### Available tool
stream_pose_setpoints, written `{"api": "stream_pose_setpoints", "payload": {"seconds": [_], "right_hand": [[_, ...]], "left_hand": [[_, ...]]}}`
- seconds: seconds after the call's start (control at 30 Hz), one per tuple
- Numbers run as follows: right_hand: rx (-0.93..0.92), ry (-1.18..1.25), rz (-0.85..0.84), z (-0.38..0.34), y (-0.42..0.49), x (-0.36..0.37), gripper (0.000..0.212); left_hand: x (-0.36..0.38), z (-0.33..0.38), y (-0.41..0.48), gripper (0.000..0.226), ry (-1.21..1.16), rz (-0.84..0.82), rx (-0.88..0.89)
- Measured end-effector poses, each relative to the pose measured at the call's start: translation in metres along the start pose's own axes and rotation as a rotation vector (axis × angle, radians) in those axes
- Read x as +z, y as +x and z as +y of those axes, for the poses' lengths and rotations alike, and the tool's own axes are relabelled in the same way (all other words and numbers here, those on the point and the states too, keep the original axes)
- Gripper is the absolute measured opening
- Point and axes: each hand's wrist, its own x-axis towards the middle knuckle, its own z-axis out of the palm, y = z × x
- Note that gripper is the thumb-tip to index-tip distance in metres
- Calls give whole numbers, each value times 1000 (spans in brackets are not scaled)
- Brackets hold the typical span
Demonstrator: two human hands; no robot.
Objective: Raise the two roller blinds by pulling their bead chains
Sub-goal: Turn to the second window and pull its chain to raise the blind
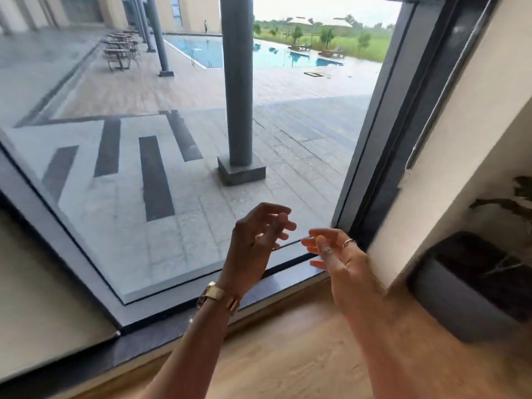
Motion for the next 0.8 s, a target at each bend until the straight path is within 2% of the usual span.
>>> {"api": "stream_pose_setpoints", "payload": {"seconds": [0.13,0.27,0.37,0.43,0.53,0.8], "right_hand": [[-56,26,-131,-19,-38,103,20],[-73,86,-226,-37,-91,235,19],[-91,116,-381,-47,-143,345,23],[-130,105,-486,-60,-177,405,23],[-205,111,-632,-86,-225,484,25],[-277,133,-886,-125,-307,645,22]], "left_hand": [[-116,4,-52,18,67,116,-1],[-263,16,-126,15,153,235,-50],[-369,30,-194,13,215,408,-75],[-421,42,-232,15,236,525,-88],[-494,57,-281,17,315,618,-115],[-641,69,-391,16,331,873,-148]]}}
